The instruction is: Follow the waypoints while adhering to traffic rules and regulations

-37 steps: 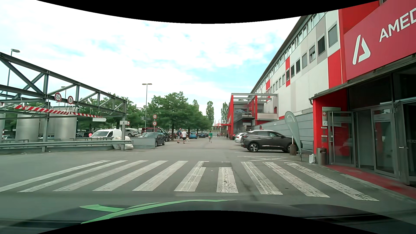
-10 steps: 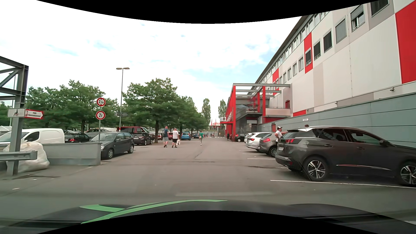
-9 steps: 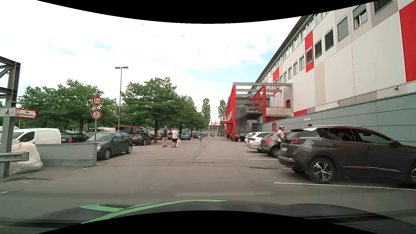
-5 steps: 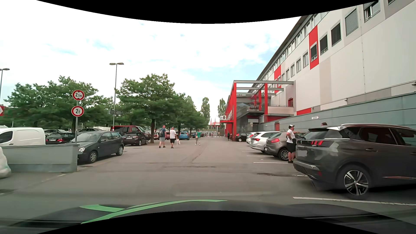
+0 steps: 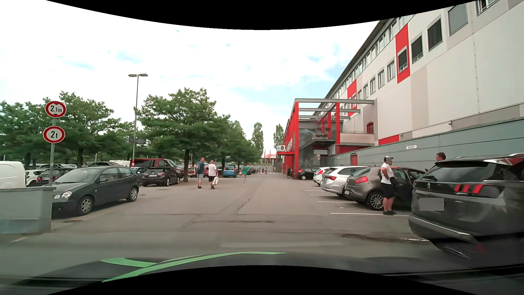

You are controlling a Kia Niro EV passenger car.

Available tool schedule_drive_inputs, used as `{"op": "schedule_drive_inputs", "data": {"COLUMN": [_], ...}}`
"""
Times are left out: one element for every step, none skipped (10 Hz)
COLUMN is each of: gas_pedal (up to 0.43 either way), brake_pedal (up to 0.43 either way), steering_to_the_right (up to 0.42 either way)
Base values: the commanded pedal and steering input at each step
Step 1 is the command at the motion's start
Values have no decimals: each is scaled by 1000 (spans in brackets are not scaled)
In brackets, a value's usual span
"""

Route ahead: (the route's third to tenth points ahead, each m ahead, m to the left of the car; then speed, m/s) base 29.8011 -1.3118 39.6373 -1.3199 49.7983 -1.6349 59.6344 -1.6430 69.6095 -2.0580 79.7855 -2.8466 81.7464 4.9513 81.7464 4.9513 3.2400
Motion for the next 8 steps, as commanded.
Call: {"op": "schedule_drive_inputs", "data": {"gas_pedal": [20,20,8,8,8,0,0,0], "brake_pedal": [0,0,0,0,0,0,0,0], "steering_to_the_right": [11,11,11,11,11,11,11,11]}}
